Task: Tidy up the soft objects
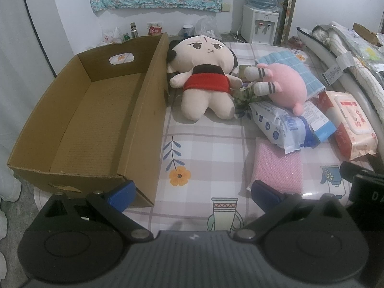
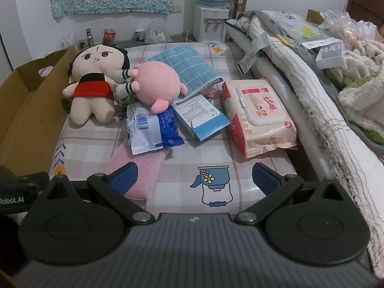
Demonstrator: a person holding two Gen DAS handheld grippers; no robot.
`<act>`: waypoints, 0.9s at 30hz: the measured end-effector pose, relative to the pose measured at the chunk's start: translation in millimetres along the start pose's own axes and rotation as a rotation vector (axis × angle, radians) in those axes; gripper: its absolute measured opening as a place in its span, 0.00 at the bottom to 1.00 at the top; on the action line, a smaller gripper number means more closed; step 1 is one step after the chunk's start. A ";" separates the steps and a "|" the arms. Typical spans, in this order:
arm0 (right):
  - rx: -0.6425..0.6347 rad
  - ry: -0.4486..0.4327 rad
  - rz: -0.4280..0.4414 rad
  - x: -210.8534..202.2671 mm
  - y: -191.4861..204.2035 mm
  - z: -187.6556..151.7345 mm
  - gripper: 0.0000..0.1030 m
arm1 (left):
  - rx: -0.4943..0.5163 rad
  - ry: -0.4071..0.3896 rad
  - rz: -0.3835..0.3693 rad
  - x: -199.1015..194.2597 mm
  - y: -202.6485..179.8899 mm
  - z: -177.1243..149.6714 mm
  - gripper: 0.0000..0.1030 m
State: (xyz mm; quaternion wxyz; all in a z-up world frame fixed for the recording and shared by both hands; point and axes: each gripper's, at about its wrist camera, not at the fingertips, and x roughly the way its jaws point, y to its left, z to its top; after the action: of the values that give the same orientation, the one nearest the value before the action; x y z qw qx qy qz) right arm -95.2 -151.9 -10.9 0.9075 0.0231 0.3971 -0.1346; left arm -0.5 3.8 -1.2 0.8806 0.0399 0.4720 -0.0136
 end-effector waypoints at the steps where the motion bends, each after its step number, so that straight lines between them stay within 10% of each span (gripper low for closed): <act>1: -0.001 -0.001 0.001 0.4 -0.5 -1.1 0.99 | 0.000 0.000 0.000 0.0 0.0 0.0 1.00; 27: 0.012 0.004 -0.003 3.1 -2.4 -3.9 0.99 | 0.013 0.004 0.003 4.4 -1.7 -3.8 1.00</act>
State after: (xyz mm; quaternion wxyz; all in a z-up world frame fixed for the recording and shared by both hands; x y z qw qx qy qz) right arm -96.6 -154.3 -15.7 0.9064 0.0281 0.3981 -0.1382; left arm -1.3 2.5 -7.1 0.8793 0.0466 0.4736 -0.0154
